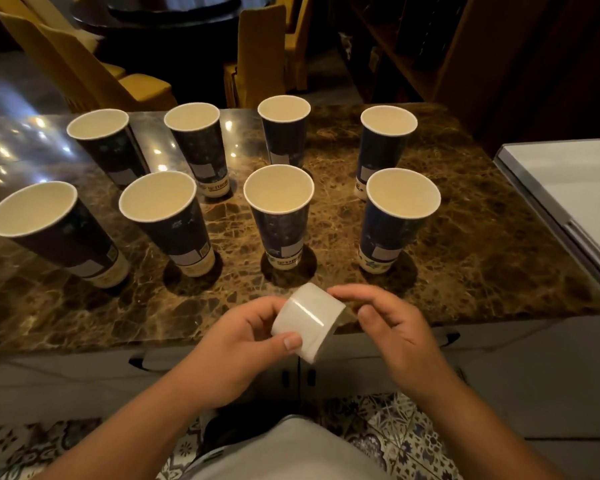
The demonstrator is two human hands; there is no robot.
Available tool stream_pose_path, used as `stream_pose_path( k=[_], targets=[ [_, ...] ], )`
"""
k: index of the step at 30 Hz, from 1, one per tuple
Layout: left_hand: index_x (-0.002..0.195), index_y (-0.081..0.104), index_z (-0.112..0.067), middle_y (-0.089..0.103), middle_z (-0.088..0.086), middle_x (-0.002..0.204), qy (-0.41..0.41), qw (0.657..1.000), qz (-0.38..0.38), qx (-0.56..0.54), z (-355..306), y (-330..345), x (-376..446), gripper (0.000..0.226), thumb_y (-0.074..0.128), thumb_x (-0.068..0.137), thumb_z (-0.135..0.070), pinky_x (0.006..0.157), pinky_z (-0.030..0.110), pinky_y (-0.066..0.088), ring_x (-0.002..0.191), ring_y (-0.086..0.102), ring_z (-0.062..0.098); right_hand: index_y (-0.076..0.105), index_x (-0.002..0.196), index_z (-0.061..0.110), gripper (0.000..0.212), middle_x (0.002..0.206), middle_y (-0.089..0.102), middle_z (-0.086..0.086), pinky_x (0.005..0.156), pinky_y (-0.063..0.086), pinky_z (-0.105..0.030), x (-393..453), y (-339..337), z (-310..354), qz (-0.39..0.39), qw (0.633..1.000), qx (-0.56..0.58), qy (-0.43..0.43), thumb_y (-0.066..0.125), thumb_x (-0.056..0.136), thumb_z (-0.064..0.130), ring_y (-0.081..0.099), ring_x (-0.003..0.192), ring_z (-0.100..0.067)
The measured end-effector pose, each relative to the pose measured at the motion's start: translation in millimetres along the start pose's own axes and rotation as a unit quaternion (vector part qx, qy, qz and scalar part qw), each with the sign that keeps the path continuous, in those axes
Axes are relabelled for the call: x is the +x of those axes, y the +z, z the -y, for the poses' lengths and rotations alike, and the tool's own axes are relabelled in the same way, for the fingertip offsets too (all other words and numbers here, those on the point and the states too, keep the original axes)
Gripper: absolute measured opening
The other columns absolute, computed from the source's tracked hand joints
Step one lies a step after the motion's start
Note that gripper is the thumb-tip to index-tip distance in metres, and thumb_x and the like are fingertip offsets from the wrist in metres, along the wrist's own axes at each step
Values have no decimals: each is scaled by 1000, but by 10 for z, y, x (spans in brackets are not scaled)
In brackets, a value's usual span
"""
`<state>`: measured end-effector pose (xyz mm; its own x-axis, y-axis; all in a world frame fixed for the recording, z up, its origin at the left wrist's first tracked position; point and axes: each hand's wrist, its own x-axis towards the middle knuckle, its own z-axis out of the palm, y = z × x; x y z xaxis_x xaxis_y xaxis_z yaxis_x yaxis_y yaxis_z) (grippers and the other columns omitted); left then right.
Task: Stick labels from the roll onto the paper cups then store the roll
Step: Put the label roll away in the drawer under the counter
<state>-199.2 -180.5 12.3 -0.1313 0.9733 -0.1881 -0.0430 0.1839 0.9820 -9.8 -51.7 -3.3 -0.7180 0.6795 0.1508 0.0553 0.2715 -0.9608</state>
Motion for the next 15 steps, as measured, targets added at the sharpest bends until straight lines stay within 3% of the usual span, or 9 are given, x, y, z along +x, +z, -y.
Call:
stream_pose_path(
  k=[3,5,8,12,15],
  targets=[
    [113,66,-11,72,8,108,-7,999,-10,-40,-18,96,36,45,77,73,-26,81,31,56,101,68,23,53,131,35,66,124,61,16,92,52,-25,-126,29,46,40,998,45,19,57,77,72,60,117,-12],
    [108,67,-12,73,4,102,5,1000,-17,-19,-38,198,90,37,81,74,-19,75,28,57,95,70,19,49,130,40,71,125,60,13,91,54,-32,-192,67,47,34,994,94,51,66,69,73,60,117,-15],
    [100,71,-28,73,-5,100,72,995,-9,75,-28,354,188,27,80,74,-28,79,33,58,94,68,15,47,129,35,79,120,60,9,84,56,-35,-263,99,46,-22,987,132,87,77,62,66,62,111,-17],
    [105,71,-23,72,-8,101,125,978,42,163,4,556,315,26,75,80,-27,81,37,56,96,68,12,55,118,39,60,105,66,15,75,55,-27,-387,33,-13,-113,975,161,108,80,63,43,65,99,-11],
    [115,66,-25,69,-12,110,156,967,68,192,75,646,432,33,68,83,-33,86,29,54,105,65,11,59,113,40,58,105,69,7,77,58,-35,-510,-48,-112,-204,944,220,135,81,59,36,67,101,-20]
  ],
)
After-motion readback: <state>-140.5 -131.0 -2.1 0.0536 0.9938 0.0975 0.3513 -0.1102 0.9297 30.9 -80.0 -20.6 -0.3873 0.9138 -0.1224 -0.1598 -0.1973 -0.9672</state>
